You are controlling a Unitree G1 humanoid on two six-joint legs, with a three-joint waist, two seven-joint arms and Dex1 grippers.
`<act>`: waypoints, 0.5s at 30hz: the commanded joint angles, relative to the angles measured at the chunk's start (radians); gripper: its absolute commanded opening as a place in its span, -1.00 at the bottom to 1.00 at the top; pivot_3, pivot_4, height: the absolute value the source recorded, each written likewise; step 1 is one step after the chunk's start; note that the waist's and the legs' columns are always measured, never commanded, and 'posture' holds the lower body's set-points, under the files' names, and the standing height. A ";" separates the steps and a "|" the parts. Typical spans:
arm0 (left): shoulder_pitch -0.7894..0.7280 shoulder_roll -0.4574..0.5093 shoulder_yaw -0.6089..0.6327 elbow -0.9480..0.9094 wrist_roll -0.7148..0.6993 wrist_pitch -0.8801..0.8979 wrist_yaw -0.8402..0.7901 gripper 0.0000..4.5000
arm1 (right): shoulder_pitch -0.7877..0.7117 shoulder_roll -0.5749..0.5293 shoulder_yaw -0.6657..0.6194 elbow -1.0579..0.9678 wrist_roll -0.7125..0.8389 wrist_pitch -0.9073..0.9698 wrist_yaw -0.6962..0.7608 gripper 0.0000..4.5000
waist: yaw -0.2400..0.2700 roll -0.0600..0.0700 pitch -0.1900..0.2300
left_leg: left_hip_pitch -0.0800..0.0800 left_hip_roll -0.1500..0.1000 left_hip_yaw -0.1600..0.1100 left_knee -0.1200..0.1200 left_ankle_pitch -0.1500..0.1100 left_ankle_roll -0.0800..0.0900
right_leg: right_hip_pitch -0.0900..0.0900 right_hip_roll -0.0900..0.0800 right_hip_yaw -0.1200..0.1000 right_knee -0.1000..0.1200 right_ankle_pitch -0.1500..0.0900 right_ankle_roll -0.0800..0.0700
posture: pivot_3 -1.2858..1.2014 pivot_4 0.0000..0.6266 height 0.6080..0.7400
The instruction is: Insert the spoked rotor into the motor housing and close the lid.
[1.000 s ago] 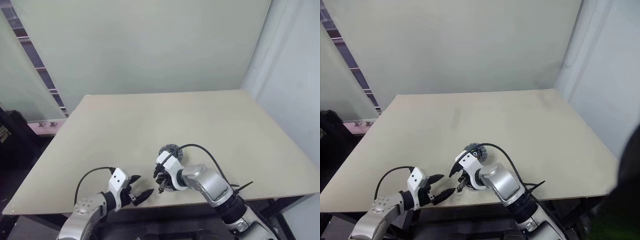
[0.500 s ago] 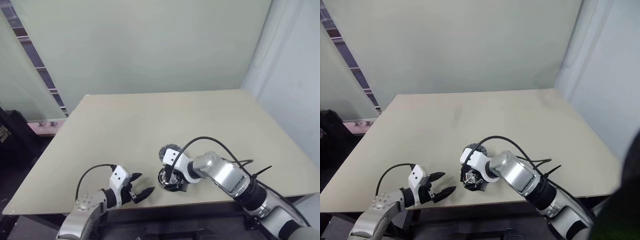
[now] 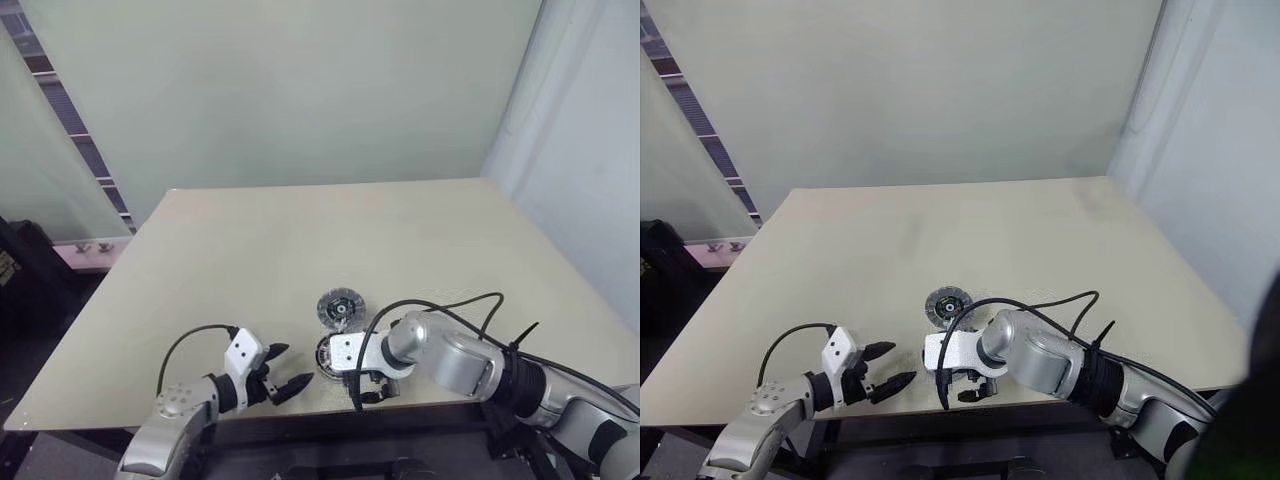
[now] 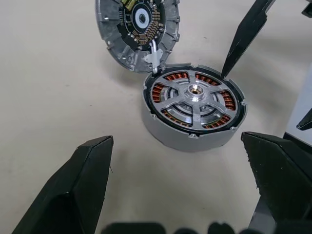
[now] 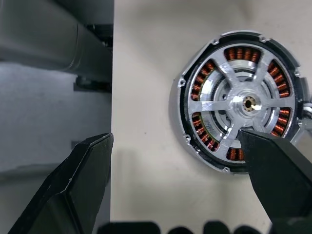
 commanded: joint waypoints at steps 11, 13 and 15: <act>-0.003 0.005 0.007 -0.030 -0.005 0.002 0.001 1.00 | -0.007 0.035 -0.002 0.077 -0.126 -0.081 0.019 0.98 | 0.000 0.000 0.000 | 0.000 0.000 0.001 0.000 0.000 0.000 | 0.000 0.000 0.000 0.000 0.000 0.000 | 0.03 -1.00 1.00; -0.002 0.004 0.006 -0.030 -0.004 0.001 0.001 1.00 | -0.002 0.039 -0.005 0.090 -0.137 -0.089 0.021 0.98 | 0.000 0.000 0.000 | 0.000 0.000 0.001 0.000 0.000 0.000 | 0.000 0.000 0.000 0.000 0.000 0.000 | 0.03 -1.00 1.00; -0.001 0.004 0.006 -0.031 -0.004 0.000 0.002 1.00 | 0.003 0.044 -0.006 0.104 -0.148 -0.096 0.021 0.98 | 0.000 0.000 0.000 | 0.000 0.000 0.001 0.000 0.000 0.000 | 0.000 0.000 0.000 0.000 0.000 0.000 | 0.03 -1.00 1.00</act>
